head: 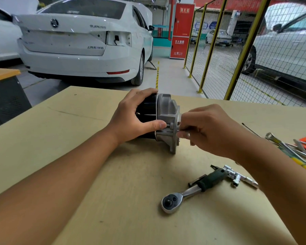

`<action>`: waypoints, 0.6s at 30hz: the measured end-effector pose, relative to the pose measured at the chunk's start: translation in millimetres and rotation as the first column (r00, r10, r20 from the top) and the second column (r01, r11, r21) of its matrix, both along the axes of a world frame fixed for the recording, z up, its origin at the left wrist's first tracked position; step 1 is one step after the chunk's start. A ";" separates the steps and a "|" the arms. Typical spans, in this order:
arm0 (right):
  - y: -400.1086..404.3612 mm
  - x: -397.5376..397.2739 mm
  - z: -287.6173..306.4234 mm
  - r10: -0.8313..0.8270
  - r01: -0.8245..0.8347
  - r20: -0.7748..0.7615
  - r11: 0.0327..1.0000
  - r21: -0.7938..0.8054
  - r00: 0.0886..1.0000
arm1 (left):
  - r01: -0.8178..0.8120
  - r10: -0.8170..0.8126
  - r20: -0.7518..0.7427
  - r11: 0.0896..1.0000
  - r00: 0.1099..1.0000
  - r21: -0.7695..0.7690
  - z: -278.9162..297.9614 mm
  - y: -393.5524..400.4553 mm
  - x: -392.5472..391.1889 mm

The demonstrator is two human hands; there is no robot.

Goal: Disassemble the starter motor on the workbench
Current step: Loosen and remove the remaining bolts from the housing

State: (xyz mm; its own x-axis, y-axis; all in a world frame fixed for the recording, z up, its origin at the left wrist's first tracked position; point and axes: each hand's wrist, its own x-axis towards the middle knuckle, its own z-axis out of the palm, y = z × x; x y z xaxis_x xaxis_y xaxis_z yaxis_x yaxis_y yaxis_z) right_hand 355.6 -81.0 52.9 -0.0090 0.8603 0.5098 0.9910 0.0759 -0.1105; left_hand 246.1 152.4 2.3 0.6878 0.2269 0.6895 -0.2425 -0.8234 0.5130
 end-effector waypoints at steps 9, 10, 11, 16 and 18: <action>10.9 -4.2 -7.4 -0.155 0.206 -0.713 0.978 -0.015 0.683 | -0.006 0.006 -0.002 1.000 1.000 -0.004 -0.3 0.1 -0.3; 11.0 -4.5 -7.6 -0.163 0.200 -0.716 0.979 -0.034 0.679 | -0.005 0.005 -0.003 1.000 1.000 -0.004 -0.4 0.5 -0.3; 11.5 -4.6 -8.4 -0.169 0.195 -0.719 0.980 -0.048 0.674 | -0.005 0.005 -0.004 1.000 1.000 -0.003 -0.7 0.9 -0.4; 5.4 -4.8 -4.3 -0.072 0.079 -0.337 0.997 0.005 0.939 | -0.004 0.004 0.000 1.000 1.000 -0.002 -2.1 2.2 1.0; 1.9 -4.9 -0.2 -0.013 0.012 -0.008 0.999 -0.043 1.000 | -0.010 0.010 -0.001 1.000 1.000 0.004 -2.8 3.2 1.5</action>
